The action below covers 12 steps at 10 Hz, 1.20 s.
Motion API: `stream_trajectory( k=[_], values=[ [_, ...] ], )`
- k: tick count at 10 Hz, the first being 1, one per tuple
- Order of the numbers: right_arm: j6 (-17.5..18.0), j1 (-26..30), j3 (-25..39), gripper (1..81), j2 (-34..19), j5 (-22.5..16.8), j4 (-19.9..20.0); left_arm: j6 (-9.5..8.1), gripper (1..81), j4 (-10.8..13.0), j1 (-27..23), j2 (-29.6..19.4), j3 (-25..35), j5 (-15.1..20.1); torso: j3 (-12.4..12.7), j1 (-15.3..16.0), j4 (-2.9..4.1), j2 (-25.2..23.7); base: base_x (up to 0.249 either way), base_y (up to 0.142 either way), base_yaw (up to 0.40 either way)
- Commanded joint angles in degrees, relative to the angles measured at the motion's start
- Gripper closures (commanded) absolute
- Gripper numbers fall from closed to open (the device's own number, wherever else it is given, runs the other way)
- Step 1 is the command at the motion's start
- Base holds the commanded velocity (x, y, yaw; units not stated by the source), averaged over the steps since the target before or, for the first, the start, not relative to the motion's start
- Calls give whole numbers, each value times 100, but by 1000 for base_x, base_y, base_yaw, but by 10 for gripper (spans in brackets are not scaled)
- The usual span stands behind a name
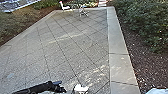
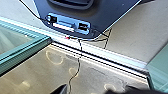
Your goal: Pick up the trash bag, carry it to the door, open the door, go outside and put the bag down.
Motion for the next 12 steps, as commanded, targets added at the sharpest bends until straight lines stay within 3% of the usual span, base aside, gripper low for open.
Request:
stream_trajectory(
  k=[1,2,3,6,7,9,11,12],
  values=[
    [-1,-143,48,10,63,-520,32,99,10,-51,329,-8,-51,409,562,0,0,0,0,0,0],
    [-1,-134,48,10,80,-520,32,317,10,-7,841,185,-69,297,657,2,0,2,0,0,0],
    [7,-134,48,10,80,-520,23,572,10,10,1429,387,-104,-36,829,5,0,2,0,0,0],
    [7,-107,48,10,89,-511,23,1084,10,54,2669,704,-350,-733,1433,2,0,2,0,0,0],
    [7,-99,65,10,98,-511,23,1180,10,54,2907,748,-385,-760,1610,2,-317,2,0,0,0],
    [25,-73,109,10,107,-511,23,1339,10,72,3328,827,-385,-795,1794,-9,-494,-5,0,0,0],
    [34,-28,180,10,115,-511,23,1732,10,81,3820,1038,-385,-1075,1987,-13,-826,-6,0,0,0],
    [34,-11,197,10,116,-511,23,1866,10,81,3988,1126,-403,-1138,1749,-13,-513,-9,0,0,0]
  ],
)
